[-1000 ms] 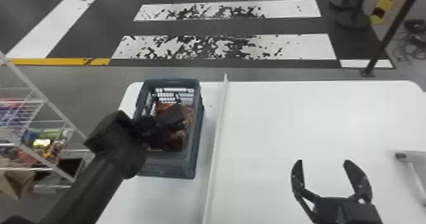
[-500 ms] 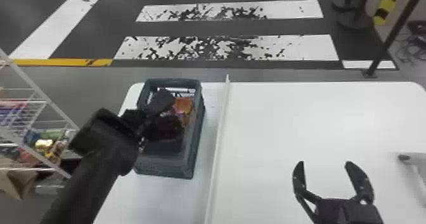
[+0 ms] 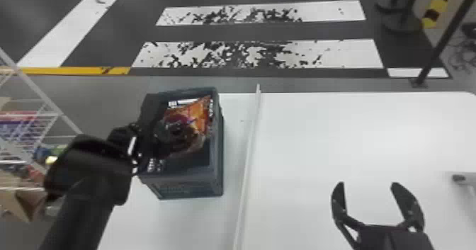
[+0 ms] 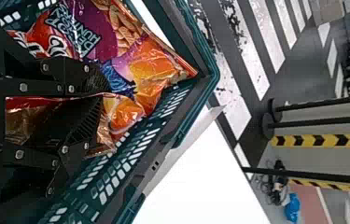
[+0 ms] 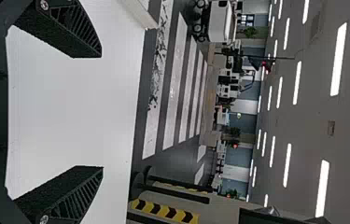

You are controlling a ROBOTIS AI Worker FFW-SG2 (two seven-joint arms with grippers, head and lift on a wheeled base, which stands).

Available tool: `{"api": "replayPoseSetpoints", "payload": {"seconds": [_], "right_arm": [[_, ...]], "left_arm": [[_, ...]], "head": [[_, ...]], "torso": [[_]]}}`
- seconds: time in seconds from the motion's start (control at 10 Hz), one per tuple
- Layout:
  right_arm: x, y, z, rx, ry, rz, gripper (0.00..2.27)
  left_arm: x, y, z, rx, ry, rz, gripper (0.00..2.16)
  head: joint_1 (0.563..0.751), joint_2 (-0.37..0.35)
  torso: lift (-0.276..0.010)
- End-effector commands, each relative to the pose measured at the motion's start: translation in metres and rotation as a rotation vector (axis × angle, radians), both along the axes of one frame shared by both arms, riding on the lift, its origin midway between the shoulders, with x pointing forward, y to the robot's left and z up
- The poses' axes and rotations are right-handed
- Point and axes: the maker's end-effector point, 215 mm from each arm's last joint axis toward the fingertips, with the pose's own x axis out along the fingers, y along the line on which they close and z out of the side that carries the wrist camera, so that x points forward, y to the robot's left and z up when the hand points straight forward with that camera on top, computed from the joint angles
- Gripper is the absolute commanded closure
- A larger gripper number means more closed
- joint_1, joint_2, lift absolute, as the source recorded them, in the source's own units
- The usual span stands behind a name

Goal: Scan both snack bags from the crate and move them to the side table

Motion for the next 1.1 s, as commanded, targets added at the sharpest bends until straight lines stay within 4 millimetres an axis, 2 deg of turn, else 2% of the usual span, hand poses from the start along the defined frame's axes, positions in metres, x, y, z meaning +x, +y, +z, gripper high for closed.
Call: {"api": "replayPoseSetpoints", "payload": {"seconds": [0.0, 0.4, 0.7, 1.0], "right_arm": [[-0.001, 0.004, -0.003, -0.010, 0.009, 0.009, 0.07], [-0.002, 0.008, -0.006, -0.020, 0.019, 0.015, 0.07], [-0.003, 0.008, -0.008, -0.022, 0.026, 0.015, 0.07], [-0.003, 0.008, -0.009, -0.023, 0.028, 0.015, 0.07]], "left_arm": [[-0.002, -0.002, 0.012, -0.119, -0.044, 0.034, 2.13], [-0.003, -0.014, 0.047, -0.310, -0.187, 0.063, 2.14], [-0.003, -0.033, 0.082, -0.355, -0.253, 0.042, 2.14], [-0.012, -0.037, 0.109, -0.373, -0.275, 0.044, 2.14]], "head": [[0.695, 0.166], [0.695, 0.166], [0.695, 0.150], [0.695, 0.134]], "torso": [[-0.029], [-0.029], [-0.029], [-0.029]]}}
